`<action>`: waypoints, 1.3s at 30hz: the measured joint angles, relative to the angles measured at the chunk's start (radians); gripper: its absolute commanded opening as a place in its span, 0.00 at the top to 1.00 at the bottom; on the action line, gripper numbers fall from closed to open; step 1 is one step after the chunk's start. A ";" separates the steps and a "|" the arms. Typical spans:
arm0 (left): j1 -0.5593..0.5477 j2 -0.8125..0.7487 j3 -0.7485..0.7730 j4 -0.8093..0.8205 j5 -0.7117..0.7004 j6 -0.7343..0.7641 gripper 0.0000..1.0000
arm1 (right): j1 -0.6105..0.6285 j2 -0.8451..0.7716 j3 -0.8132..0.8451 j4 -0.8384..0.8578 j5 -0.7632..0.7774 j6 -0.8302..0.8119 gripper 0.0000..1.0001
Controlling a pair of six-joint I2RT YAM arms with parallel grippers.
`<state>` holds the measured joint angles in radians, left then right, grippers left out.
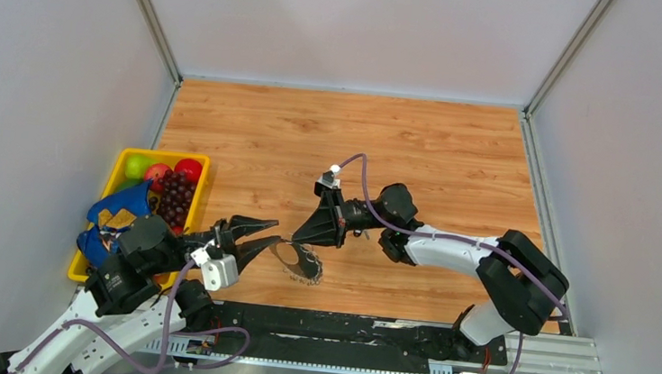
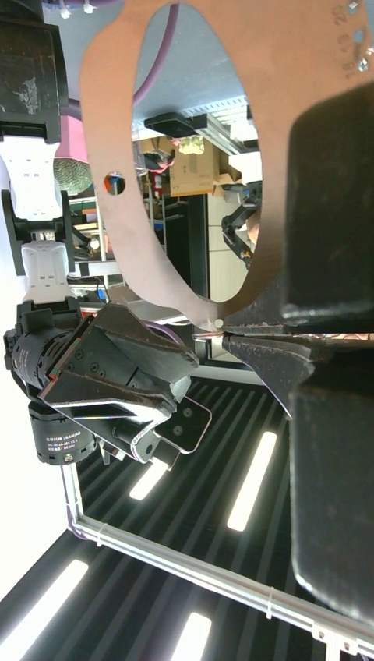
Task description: Put the keys on the keyring
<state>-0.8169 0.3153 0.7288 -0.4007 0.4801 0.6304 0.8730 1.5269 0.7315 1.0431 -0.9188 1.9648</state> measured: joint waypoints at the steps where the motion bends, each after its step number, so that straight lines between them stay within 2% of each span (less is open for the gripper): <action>1: 0.000 0.000 0.000 -0.005 -0.005 0.007 0.61 | -0.001 0.009 -0.004 0.021 0.000 0.013 1.00; 7: 0.000 0.000 0.000 -0.043 -0.023 0.038 0.61 | -0.015 0.070 -0.014 0.117 -0.007 0.077 1.00; 17: -0.019 0.006 -0.004 -0.048 -0.042 0.068 0.60 | -0.034 0.148 -0.006 0.216 -0.010 0.092 1.00; 39: -0.088 0.013 -0.058 -0.081 -0.187 0.182 0.60 | -0.045 0.220 0.055 0.273 -0.038 0.092 1.00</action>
<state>-0.9051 0.3286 0.6708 -0.4816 0.2932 0.8127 0.8276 1.7470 0.7864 1.3159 -0.9565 2.0571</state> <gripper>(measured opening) 0.403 0.006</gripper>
